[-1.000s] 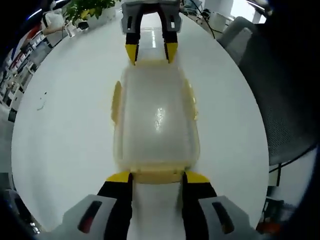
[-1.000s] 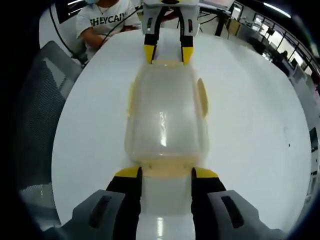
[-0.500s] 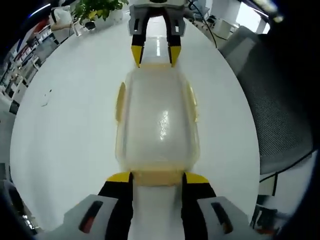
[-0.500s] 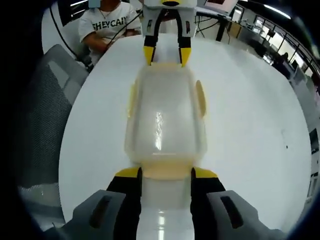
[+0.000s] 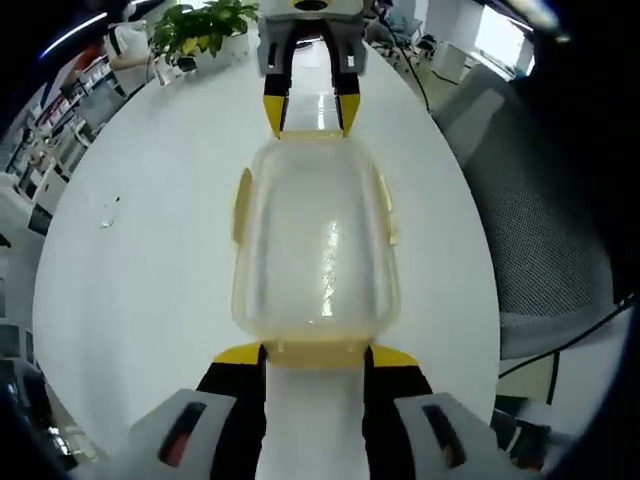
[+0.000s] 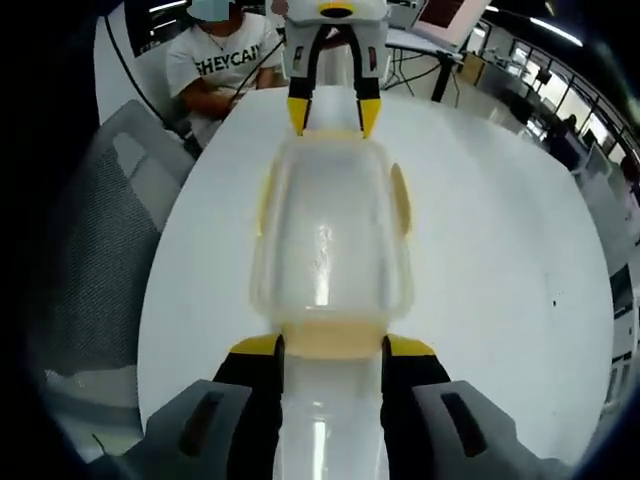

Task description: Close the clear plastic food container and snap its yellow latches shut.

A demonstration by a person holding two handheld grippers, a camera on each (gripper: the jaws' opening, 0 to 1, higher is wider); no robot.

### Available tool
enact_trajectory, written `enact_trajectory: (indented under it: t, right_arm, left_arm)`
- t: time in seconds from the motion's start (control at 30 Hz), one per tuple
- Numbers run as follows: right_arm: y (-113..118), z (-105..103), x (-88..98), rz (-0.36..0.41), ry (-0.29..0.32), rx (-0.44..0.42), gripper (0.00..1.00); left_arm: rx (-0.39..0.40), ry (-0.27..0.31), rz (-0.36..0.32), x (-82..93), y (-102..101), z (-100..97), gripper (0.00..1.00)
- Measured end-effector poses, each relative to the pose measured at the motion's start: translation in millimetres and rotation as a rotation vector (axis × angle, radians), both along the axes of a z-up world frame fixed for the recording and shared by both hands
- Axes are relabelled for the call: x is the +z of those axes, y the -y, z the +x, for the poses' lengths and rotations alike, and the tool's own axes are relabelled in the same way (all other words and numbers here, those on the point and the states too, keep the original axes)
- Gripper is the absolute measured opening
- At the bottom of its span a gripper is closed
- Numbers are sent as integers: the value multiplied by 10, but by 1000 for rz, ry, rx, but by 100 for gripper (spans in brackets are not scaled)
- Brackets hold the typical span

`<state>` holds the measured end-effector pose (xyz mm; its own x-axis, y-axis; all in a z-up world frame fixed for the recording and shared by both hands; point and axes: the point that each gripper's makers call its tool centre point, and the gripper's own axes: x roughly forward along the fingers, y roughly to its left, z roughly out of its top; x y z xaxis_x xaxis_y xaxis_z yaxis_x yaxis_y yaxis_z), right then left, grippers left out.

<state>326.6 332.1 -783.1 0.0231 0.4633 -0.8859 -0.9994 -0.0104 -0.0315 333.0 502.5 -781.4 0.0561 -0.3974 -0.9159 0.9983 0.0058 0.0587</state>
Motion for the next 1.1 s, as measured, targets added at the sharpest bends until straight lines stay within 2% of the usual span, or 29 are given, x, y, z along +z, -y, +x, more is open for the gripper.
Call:
enact_trajectory:
  t: [0.07, 0.2, 0.43, 0.77, 1.1]
  right_arm:
    - [7, 22, 50, 1, 12, -10, 35]
    - [25, 3, 85, -13, 21, -10, 35]
    - [55, 24, 124, -6, 10, -5, 35]
    - [176, 31, 133, 11, -2, 12, 35]
    - [342, 22, 95, -10, 14, 25, 35]
  left_arm:
    - [20, 7, -13, 44, 8, 28, 32]
    - [9, 23, -4, 105, 39, 25, 32]
    - [20, 23, 5, 189, 79, 16, 32]
    - [25, 26, 22, 163, 179, 34, 32]
    - [32, 37, 38, 174, 367, 3, 32]
